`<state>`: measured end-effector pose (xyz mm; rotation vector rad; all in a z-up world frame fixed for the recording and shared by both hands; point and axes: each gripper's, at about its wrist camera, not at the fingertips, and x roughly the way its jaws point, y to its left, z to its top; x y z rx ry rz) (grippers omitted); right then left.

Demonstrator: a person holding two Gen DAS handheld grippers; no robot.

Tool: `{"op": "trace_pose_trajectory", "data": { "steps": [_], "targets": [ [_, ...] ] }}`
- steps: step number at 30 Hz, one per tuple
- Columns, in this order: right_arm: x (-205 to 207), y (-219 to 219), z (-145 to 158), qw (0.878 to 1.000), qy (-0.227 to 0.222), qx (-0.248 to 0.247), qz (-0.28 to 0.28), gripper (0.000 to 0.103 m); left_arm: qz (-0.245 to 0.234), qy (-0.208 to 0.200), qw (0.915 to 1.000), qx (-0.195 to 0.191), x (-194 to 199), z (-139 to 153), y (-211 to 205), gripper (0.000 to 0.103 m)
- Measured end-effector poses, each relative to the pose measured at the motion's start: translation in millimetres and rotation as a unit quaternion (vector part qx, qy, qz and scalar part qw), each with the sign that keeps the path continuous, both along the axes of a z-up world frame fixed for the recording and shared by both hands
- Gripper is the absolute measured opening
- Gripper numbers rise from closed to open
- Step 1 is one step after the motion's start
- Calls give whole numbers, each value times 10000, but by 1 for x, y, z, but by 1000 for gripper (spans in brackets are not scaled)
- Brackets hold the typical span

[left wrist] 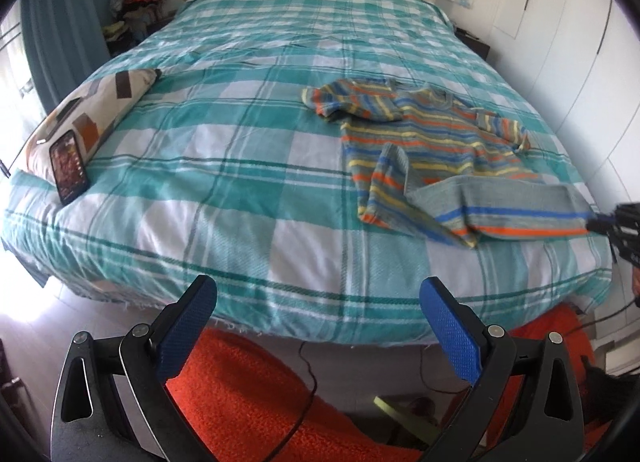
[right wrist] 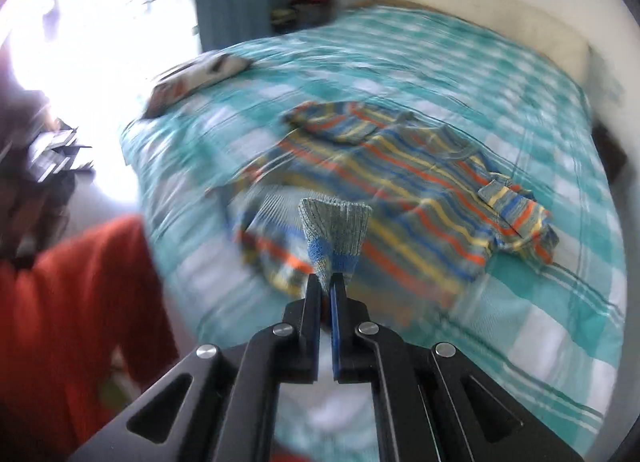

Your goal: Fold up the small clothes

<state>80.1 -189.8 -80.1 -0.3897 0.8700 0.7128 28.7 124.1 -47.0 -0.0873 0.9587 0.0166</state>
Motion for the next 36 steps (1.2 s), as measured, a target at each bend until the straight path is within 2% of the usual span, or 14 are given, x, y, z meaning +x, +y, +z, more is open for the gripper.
{"op": "trace_pose_trajectory", "data": {
  "steps": [4,5,6,7,10,14,18,24,26,27,30,33,35,36],
  "targets": [
    [-27,-52,-49,9955,577,-477,-573,8,-9,53,9999,-119,4,-8,-4,102],
    [-28,-66,-63,9920,767,-545,-844,13,-37,67,9999,-144,7,-10,-8,102],
    [-27,-81,-77,9870,863,-695,-1162,27,-57,74,9998,-152,9,-11,-11,102],
    [-26,-91,-82,9837,845,-749,-1398,39,-75,73,9998,-161,12,-11,-14,102],
    [-20,-105,-67,9766,616,-392,-2023,43,-120,13,9996,-244,18,-8,-20,102],
    [10,-50,-29,9839,231,517,-1693,51,-127,98,9991,-380,29,-10,-28,102],
    [75,44,-28,9785,755,1630,-1012,51,-104,73,9985,-533,31,-1,-33,102],
    [170,146,-101,9747,1569,1109,-1140,51,110,-57,9993,-353,1,12,-22,102],
    [185,163,-128,9672,2051,915,-1183,30,247,-31,9994,-232,-9,10,-13,102],
    [180,167,-126,9688,2040,913,-1073,6,337,-28,9993,-184,-16,8,-6,102],
    [143,176,-96,9731,1882,1304,-242,5,620,-62,9980,-128,-33,3,14,102],
    [56,199,-67,9777,1449,907,1222,5,697,-52,9974,-202,-33,-7,27,102],
    [1,214,-71,9727,1316,470,1854,11,673,28,9971,-340,-22,-18,31,102],
    [-23,221,-78,9702,1275,254,2044,26,655,16,9968,-462,-16,-24,33,102]
  ]
}}
